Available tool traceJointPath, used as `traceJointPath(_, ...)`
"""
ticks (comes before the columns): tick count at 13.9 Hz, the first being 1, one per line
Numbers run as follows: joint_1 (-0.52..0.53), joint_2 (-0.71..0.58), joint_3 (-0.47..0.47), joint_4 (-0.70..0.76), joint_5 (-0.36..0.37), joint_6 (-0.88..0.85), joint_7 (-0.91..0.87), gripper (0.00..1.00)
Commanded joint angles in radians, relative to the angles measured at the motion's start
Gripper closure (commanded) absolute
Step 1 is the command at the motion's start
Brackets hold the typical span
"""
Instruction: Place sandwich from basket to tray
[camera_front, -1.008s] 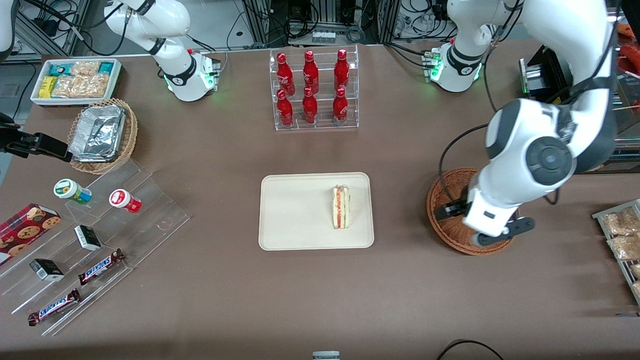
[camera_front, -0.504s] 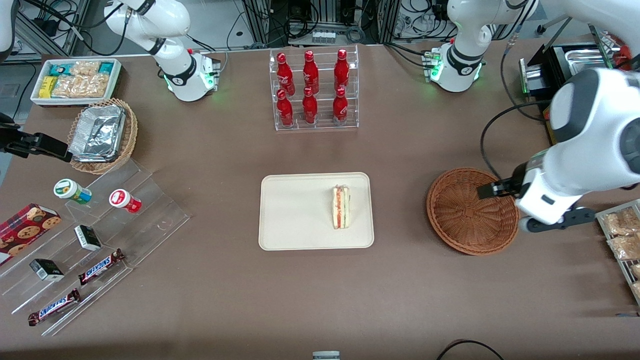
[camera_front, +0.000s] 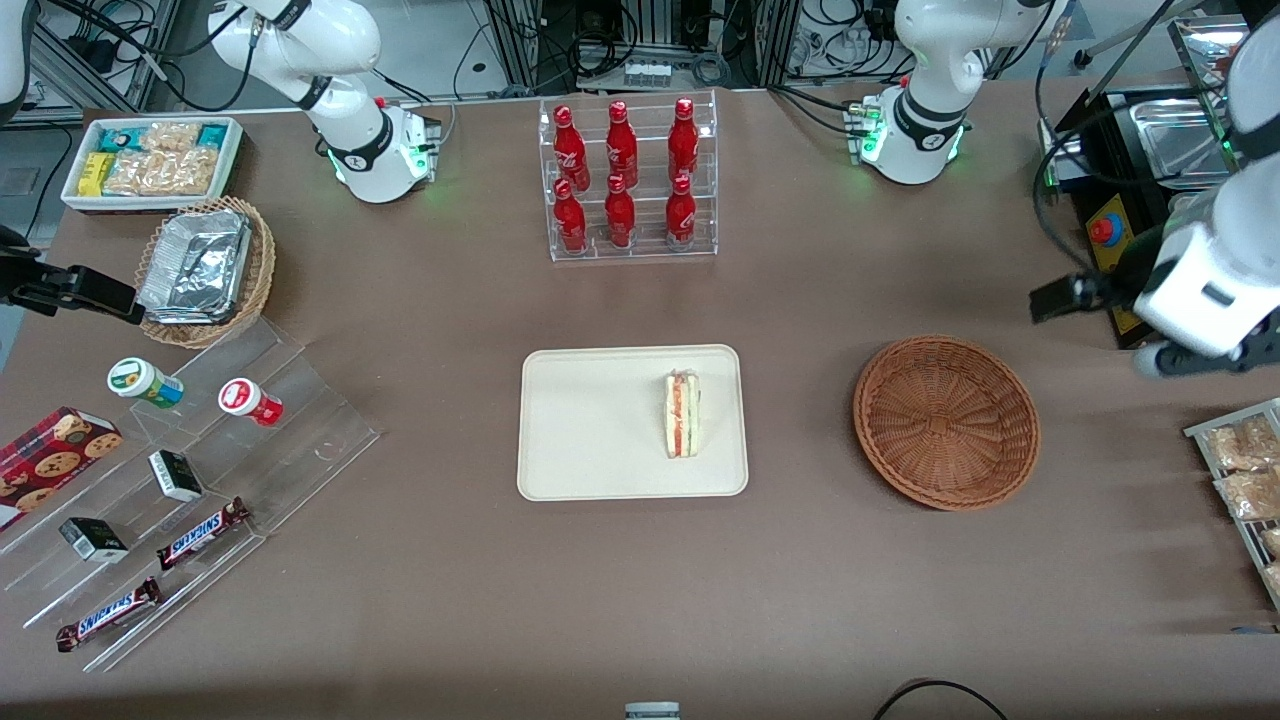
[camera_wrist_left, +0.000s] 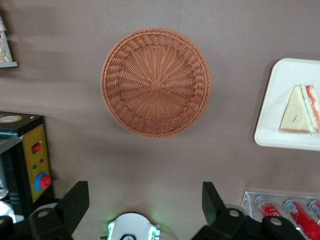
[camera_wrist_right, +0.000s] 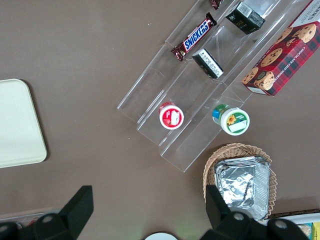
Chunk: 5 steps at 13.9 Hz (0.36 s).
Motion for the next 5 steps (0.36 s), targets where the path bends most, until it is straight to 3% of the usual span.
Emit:
traceJointPath(1,0.026,-0.056,0.008,-0.054,-0.020,-0.019,0.090,0.00)
traceJointPath(5,0.017,-0.068,0.095,-0.097,-0.025,-0.020,0.181,0.00)
